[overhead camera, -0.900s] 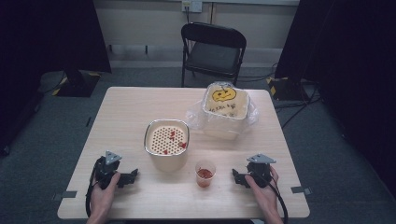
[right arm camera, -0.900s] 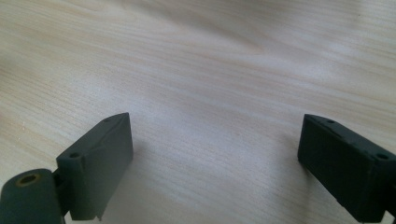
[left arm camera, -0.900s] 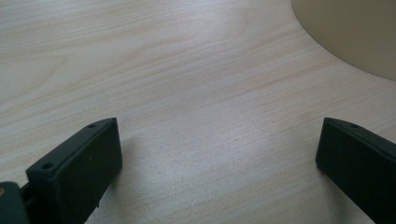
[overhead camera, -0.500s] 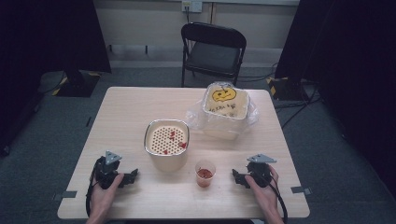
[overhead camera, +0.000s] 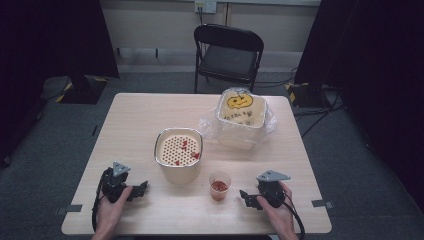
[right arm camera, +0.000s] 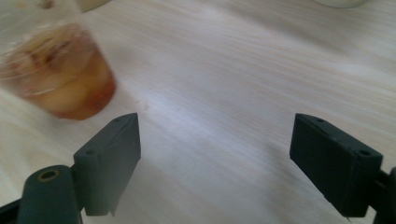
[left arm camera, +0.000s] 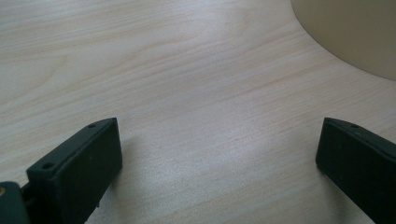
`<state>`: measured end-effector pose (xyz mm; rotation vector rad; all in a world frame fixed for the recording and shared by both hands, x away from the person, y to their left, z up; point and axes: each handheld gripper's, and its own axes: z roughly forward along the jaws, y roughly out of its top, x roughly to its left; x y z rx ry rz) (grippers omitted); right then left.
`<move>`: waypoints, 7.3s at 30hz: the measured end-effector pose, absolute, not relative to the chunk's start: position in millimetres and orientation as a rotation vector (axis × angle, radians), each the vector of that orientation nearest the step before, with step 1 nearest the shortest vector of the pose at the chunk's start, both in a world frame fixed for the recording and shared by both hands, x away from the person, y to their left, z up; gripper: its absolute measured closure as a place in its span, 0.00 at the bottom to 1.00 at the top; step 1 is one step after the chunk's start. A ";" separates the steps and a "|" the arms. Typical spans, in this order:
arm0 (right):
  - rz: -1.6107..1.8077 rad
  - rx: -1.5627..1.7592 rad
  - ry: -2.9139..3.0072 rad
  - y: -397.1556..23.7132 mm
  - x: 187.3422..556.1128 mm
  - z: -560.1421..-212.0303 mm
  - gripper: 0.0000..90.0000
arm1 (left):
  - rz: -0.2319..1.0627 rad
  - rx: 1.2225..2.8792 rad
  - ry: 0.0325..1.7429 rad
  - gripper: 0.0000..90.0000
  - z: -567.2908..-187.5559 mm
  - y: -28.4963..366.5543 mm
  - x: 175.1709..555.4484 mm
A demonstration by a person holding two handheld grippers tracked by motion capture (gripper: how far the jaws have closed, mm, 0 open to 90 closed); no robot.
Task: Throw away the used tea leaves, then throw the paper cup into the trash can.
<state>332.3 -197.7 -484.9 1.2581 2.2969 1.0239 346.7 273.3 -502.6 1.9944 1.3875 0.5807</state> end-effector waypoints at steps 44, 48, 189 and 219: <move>1.210 0.951 2.451 -120.9 334.8 -473.3 0.19 | 0.580 1.995 1.387 0.00 -502.6 273.3 346.7; 1.233 0.960 2.460 -117.7 340.9 -473.9 0.25 | 0.580 1.995 1.387 0.00 -502.6 273.3 346.7; -0.257 -0.367 1.625 39.1 401.7 -380.1 0.54 | 0.580 1.992 1.388 0.00 -502.7 273.2 346.8; -0.479 -0.603 1.407 42.0 389.2 -381.5 0.55 | 0.581 1.994 1.387 0.00 -502.6 273.3 346.8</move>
